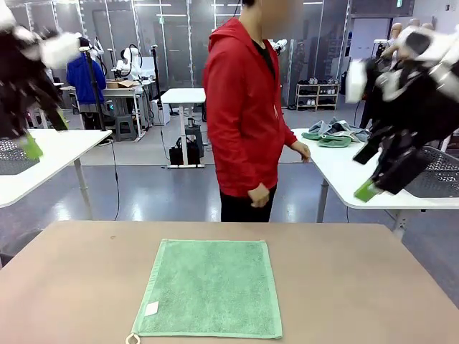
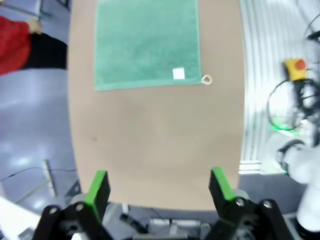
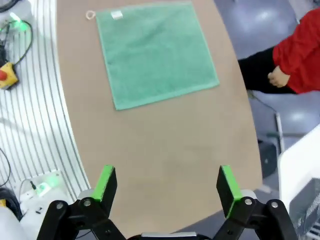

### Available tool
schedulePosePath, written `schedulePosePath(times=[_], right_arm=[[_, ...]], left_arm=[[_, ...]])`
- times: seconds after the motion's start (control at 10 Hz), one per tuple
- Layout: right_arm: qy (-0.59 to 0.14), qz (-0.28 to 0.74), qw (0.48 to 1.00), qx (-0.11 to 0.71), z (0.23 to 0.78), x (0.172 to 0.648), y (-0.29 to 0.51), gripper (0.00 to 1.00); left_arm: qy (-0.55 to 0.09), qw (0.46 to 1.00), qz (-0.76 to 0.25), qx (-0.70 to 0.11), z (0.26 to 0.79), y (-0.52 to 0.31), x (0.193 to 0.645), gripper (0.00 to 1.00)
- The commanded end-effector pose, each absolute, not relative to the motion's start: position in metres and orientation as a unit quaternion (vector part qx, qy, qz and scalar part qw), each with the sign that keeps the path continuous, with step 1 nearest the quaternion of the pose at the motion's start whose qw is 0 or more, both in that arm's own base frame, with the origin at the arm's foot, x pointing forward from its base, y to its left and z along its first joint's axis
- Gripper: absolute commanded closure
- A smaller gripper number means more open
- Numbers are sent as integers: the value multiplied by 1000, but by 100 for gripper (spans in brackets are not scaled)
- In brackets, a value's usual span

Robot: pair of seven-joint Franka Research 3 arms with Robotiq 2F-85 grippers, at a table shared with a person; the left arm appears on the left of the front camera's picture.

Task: Fold the towels and place them in the basket.
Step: When a person lays out a Towel with hook on the table, fold it in half twice.

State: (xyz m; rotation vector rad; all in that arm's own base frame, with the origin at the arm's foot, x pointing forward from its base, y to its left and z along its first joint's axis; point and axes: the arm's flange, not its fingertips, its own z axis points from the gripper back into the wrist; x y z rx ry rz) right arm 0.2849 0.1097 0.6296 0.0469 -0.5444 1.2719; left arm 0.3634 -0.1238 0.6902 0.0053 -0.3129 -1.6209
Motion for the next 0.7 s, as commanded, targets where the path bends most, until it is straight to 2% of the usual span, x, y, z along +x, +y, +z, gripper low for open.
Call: schedulePosePath(times=[0.0,0.2,0.4,0.6], right_arm=[[-207,546,812,-19,618,299,128,0],[-169,560,810,-30,607,300,142,0],[-155,576,802,-18,602,304,143,0],[-165,574,801,-35,592,302,145,0]], left_arm=[[-125,697,-706,34,659,-140,369,0],[-126,700,-701,46,638,-154,363,0],[-123,681,-720,54,628,-161,361,0],[-120,692,-712,30,635,-160,368,0]])
